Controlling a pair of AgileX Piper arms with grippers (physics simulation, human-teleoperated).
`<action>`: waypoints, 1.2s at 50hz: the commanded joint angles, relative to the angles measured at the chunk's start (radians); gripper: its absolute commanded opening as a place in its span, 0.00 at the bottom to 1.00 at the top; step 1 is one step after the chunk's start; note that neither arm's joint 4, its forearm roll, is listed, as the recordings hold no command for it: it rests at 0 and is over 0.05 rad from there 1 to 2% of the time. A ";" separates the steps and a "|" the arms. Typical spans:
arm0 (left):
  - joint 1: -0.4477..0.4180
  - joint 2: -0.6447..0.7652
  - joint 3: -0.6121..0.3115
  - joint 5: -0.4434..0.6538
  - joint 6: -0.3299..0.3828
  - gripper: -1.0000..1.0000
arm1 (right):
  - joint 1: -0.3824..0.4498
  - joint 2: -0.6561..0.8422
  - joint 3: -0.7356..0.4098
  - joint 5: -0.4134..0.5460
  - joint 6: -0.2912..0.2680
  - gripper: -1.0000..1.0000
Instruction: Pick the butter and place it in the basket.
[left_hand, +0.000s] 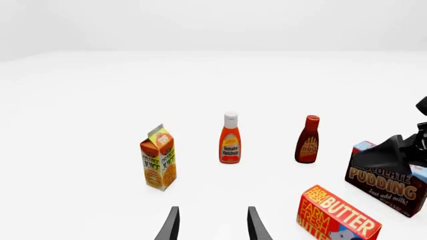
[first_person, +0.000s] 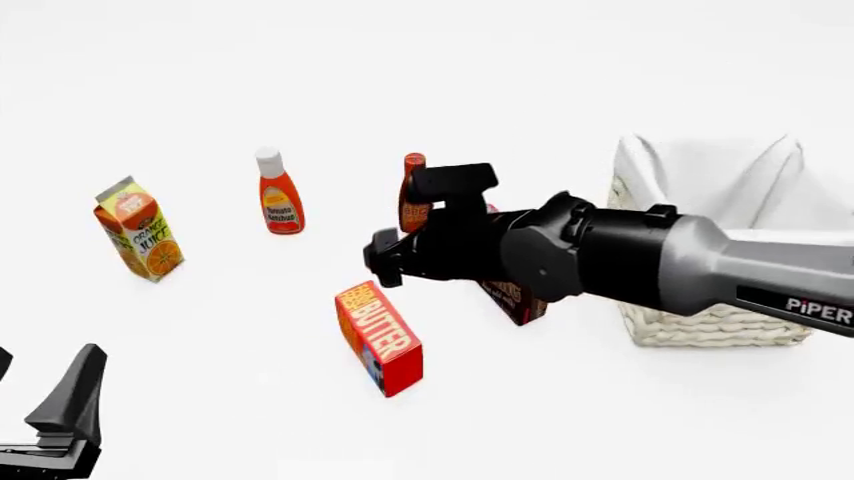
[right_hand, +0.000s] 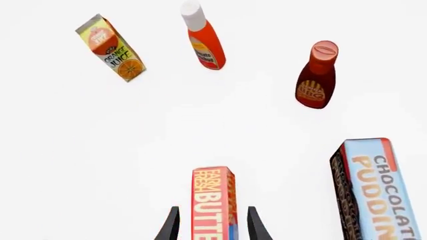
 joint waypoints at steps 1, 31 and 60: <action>0.000 0.000 0.000 0.000 0.000 1.00 | 0.009 0.006 0.017 -0.005 0.009 1.00; 0.000 0.000 0.000 0.000 0.000 1.00 | 0.015 0.063 0.036 -0.048 0.032 1.00; 0.000 0.000 0.000 0.000 0.000 1.00 | 0.028 0.122 0.025 -0.071 0.058 1.00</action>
